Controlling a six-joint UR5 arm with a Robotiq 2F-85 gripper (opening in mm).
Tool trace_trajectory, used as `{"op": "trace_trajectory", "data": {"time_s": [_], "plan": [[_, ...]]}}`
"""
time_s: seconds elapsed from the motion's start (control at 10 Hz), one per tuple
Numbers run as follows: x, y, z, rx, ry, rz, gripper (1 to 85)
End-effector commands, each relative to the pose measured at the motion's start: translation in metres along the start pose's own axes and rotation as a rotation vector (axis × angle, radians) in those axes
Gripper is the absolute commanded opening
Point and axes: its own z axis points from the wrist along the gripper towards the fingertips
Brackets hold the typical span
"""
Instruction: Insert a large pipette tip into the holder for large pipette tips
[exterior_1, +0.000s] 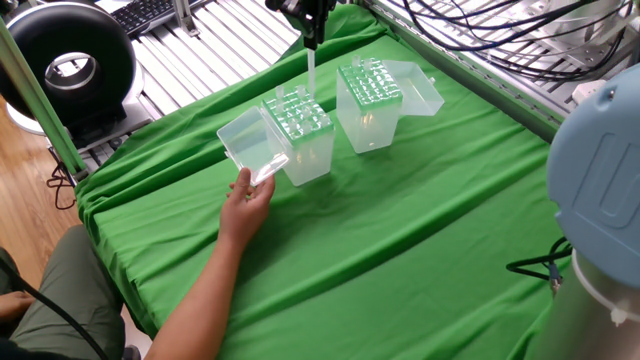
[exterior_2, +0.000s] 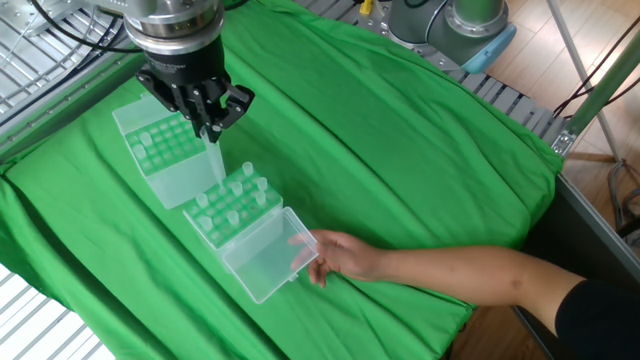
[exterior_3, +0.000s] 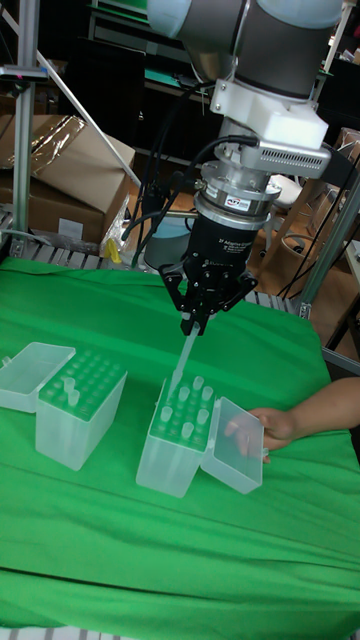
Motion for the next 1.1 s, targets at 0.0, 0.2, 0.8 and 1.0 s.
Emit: {"op": "trace_trajectory", "data": {"time_s": [0.0,0.2,0.8,1.0], "plan": [[-0.001,0.002,0.003,-0.011,-0.010,0.001,1.0],[-0.001,0.003,0.006,-0.009,-0.016,0.001,1.0],[-0.004,0.001,0.021,0.001,-0.037,-0.004,1.0],[-0.007,-0.001,0.028,0.010,-0.045,-0.006,1.0]]}}
